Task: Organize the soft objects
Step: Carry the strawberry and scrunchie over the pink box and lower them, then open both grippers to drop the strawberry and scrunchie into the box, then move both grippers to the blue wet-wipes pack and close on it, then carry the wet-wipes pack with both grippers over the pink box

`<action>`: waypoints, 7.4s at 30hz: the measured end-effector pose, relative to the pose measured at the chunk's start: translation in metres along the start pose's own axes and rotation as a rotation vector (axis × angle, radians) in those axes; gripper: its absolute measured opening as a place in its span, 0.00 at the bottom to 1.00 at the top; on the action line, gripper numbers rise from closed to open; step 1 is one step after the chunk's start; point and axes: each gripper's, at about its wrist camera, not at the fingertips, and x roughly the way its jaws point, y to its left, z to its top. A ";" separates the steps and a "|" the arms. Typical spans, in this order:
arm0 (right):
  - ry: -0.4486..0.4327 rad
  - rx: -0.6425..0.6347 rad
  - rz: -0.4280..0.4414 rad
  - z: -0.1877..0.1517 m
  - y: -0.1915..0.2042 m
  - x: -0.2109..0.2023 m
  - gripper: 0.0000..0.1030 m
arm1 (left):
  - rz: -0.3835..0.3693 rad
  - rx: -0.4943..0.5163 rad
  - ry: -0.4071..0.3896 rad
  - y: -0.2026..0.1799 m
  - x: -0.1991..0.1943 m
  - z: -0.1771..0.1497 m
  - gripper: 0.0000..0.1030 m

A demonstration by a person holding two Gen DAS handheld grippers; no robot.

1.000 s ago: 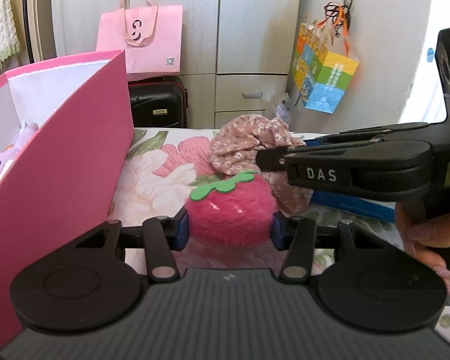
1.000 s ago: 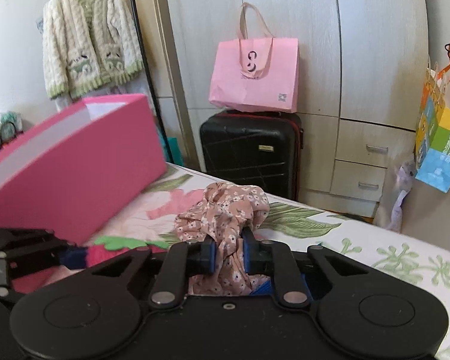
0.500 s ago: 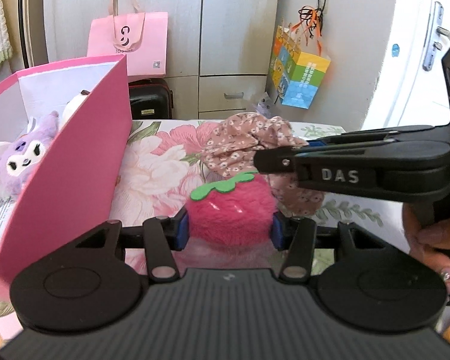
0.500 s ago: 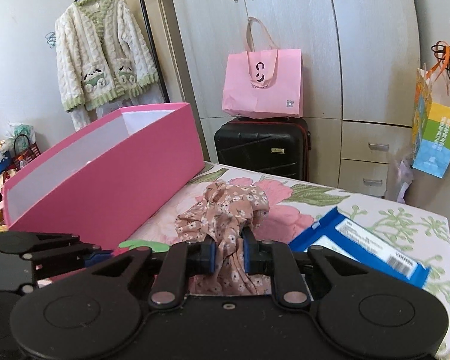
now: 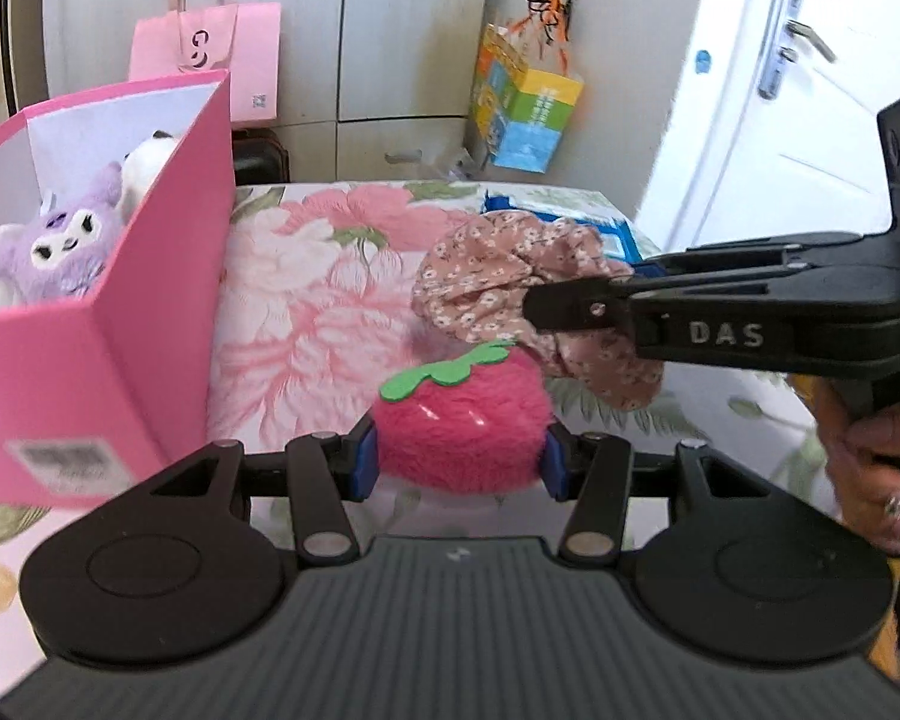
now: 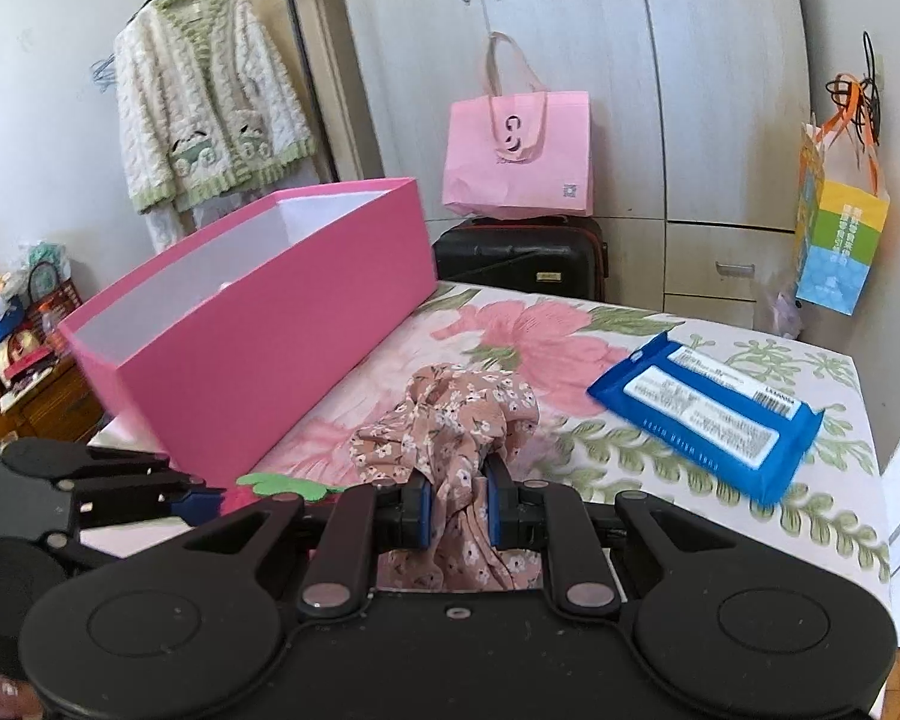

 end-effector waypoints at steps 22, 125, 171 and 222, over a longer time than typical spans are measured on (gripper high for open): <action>0.161 0.019 0.369 0.011 0.085 -0.034 0.20 | -0.067 -0.048 0.041 0.099 -0.117 -0.007 0.48; -0.148 -0.206 -0.150 -0.017 0.004 -0.086 0.95 | -0.208 0.184 -0.050 -0.019 -0.015 0.074 0.95; -0.045 0.054 -0.210 -0.008 -0.087 0.034 0.61 | -0.170 0.039 0.119 -0.046 0.151 0.108 0.58; -0.180 -0.237 -0.146 -0.012 0.201 -0.061 0.80 | -0.083 -0.075 -0.132 0.062 -0.130 0.012 0.59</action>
